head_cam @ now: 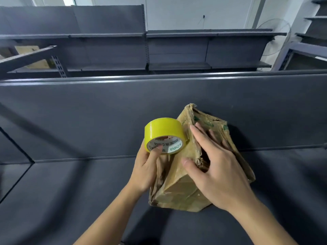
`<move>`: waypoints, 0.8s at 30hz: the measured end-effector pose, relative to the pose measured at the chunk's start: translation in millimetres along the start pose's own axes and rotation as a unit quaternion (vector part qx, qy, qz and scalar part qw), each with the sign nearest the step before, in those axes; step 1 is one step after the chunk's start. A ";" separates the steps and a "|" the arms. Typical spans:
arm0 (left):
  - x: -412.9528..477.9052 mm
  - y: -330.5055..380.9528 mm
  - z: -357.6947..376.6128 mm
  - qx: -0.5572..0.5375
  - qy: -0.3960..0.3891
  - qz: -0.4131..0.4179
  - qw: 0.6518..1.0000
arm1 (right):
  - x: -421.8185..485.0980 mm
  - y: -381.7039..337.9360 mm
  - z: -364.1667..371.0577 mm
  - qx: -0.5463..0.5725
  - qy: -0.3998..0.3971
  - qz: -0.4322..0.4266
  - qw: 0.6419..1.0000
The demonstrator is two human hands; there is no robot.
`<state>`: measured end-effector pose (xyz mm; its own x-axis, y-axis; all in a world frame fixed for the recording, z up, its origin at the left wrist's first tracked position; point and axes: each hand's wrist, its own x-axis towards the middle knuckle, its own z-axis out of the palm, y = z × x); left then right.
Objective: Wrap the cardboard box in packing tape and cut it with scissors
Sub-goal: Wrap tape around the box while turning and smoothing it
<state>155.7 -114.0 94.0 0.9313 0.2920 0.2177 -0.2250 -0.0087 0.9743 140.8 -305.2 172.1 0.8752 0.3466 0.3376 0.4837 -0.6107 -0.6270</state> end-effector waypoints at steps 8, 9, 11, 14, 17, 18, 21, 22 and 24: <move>7.8 47.7 19.3 0.331 -0.102 0.112 0.931 | -35.1 50.8 30.3 0.301 0.126 0.116 0.938; 4.5 48.2 23.7 0.363 -0.114 0.112 0.918 | -40.4 56.3 33.8 0.317 0.129 0.132 0.930; -3.2 46.6 33.7 0.415 -0.134 0.106 0.894 | -50.7 69.2 35.2 0.324 0.115 0.179 0.922; -13.4 43.4 51.7 0.498 -0.147 0.090 0.850 | -51.9 75.4 15.3 0.245 0.031 0.235 0.940; -14.7 40.6 59.2 0.536 -0.118 0.103 0.830 | -35.1 74.1 -9.2 0.114 -0.077 0.231 0.963; -13.8 40.7 58.7 0.532 -0.110 0.107 0.833 | -28.4 71.9 -13.3 0.060 -0.100 0.223 0.968; -9.8 37.1 54.7 0.458 -0.114 0.102 0.876 | -18.1 61.4 -13.3 -0.064 -0.150 0.207 0.965; -8.4 35.9 53.1 0.436 -0.114 0.100 0.887 | -18.1 60.1 -10.4 -0.092 -0.159 0.207 0.961; -4.8 33.9 51.0 0.403 -0.111 0.104 0.902 | -20.0 59.5 -6.3 -0.123 -0.167 0.206 0.956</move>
<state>158.1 -164.4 129.0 0.9475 0.0054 0.3197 -0.2038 -0.7604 0.6167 152.1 -352.9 132.4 0.9596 0.2230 -0.1715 0.1217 -0.8788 -0.4613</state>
